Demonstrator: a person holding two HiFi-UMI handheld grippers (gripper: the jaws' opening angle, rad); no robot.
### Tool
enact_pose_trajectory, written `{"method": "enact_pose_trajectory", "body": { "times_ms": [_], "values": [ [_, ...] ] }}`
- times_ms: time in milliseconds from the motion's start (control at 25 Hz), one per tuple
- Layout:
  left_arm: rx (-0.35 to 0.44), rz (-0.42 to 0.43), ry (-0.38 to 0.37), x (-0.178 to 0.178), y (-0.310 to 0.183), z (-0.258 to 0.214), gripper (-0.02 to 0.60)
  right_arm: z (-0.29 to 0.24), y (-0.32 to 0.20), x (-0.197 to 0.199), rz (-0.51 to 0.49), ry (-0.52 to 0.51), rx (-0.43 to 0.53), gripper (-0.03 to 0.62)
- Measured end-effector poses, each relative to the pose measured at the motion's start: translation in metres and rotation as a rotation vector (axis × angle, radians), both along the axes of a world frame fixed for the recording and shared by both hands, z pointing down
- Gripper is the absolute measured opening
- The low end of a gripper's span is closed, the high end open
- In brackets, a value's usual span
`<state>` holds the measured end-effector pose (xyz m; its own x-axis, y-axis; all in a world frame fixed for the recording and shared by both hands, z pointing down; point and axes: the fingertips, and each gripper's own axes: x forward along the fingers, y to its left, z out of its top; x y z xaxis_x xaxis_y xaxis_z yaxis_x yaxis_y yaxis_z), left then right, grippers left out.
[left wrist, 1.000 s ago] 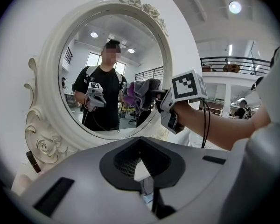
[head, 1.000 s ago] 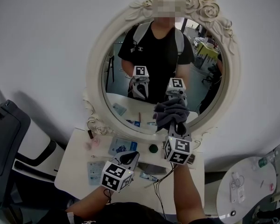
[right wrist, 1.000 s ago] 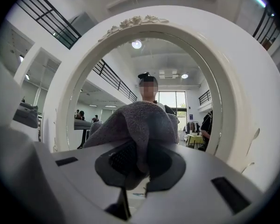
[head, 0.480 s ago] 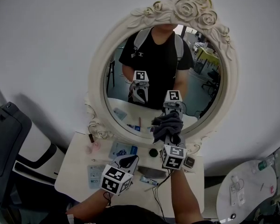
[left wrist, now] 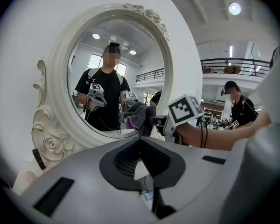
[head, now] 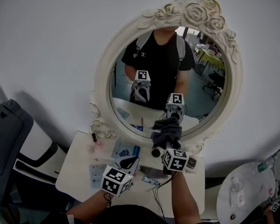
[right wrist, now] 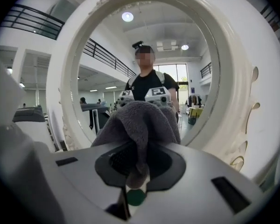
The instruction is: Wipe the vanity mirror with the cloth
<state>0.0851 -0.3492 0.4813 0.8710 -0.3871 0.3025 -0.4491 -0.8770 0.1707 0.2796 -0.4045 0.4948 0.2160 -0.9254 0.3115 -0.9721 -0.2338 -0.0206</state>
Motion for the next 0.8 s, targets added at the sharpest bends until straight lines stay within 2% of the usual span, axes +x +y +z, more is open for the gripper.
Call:
{"method": "enact_pose_trajectory", "body": {
  "times_ms": [240, 360, 480, 640, 800],
  "values": [
    [-0.005, -0.007, 0.017, -0.012, -0.005, 0.000, 0.000, -0.122, 0.006, -0.040, -0.100, 0.061, 0.265, 0.041],
    [-0.005, 0.009, 0.025, -0.014, -0.002, 0.001, -0.001, -0.209, 0.008, -0.048, -0.133, 0.086, 0.387, 0.042],
    [0.001, 0.019, 0.024, -0.019, -0.001, 0.000, -0.002, -0.307, 0.004, -0.054, -0.141, 0.158, 0.497, 0.043],
    [0.015, 0.027, 0.021, -0.024, 0.000, -0.003, -0.002, -0.405, -0.005, -0.066, -0.139, 0.283, 0.573, 0.041],
    [0.026, 0.031, 0.016, -0.034, 0.000, -0.006, -0.002, -0.456, -0.023, -0.069, -0.122, 0.317, 0.576, 0.041]
  ]
}}
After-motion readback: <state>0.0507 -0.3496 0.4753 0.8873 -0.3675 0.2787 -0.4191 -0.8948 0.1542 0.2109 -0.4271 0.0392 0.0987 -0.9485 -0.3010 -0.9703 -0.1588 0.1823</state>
